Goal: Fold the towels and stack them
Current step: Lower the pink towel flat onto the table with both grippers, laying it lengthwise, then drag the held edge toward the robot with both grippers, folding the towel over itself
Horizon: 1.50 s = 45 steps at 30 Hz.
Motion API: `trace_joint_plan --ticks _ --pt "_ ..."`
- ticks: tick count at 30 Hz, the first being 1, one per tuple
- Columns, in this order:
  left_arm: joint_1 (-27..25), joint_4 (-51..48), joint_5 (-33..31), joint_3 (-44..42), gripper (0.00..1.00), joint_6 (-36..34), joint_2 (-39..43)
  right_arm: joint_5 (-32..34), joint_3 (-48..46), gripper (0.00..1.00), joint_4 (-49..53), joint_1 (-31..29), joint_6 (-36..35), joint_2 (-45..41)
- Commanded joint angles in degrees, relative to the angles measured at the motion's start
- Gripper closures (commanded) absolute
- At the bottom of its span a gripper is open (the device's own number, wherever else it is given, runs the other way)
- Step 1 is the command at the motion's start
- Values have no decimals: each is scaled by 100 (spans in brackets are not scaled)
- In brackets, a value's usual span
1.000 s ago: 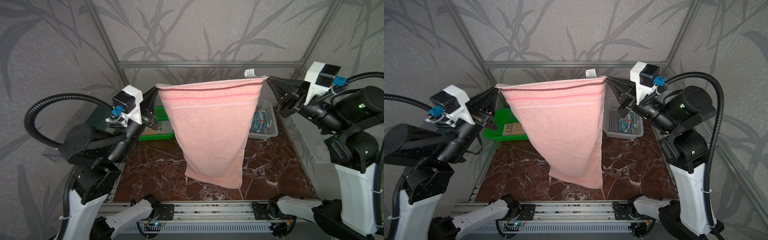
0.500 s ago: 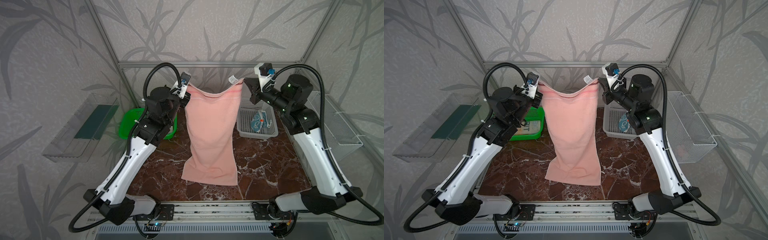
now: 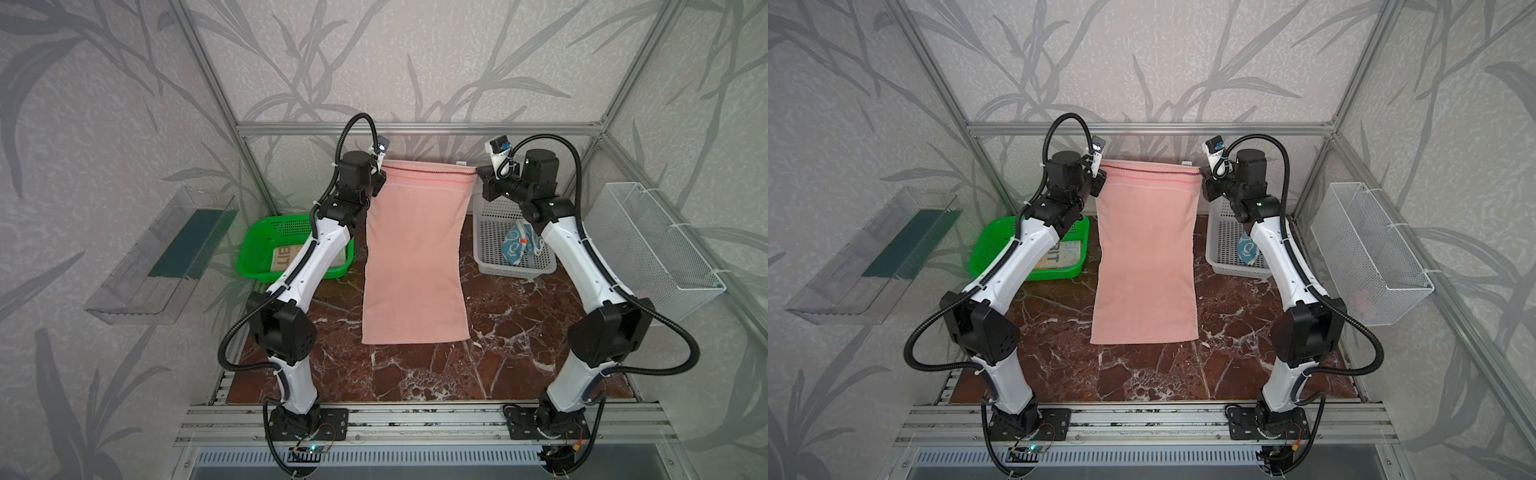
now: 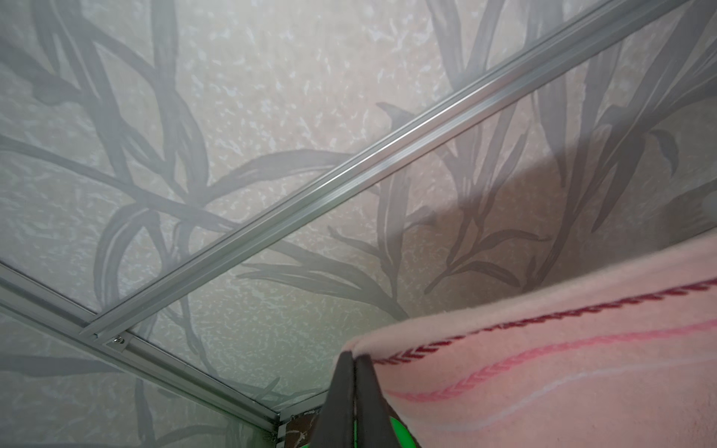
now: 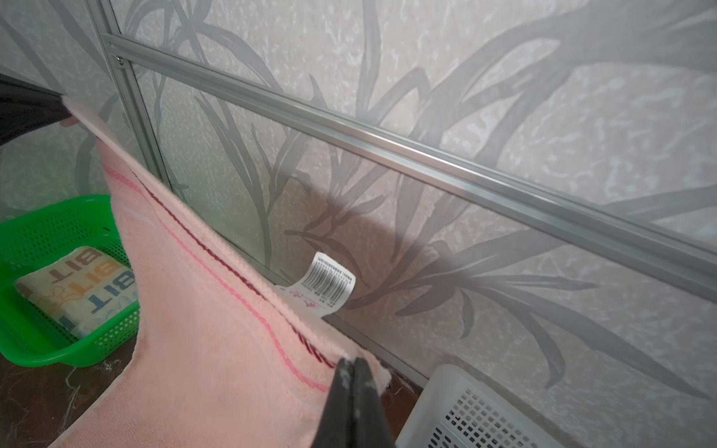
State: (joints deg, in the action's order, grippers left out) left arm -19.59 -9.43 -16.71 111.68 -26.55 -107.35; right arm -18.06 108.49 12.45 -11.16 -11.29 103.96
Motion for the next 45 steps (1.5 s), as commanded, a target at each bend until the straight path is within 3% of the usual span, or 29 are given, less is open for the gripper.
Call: trace_joint_plan --ticks 1,18,45 --pt "94 -123 -338 298 100 -105 -254 -35 194 100 -303 44 39 261" --pt "210 -1095 -625 1725 100 -99 -1938 -177 479 100 -434 52 76 1335" --pt "63 -1404 -614 -693 100 793 -254 -422 -1801 100 -479 52 -192 61"
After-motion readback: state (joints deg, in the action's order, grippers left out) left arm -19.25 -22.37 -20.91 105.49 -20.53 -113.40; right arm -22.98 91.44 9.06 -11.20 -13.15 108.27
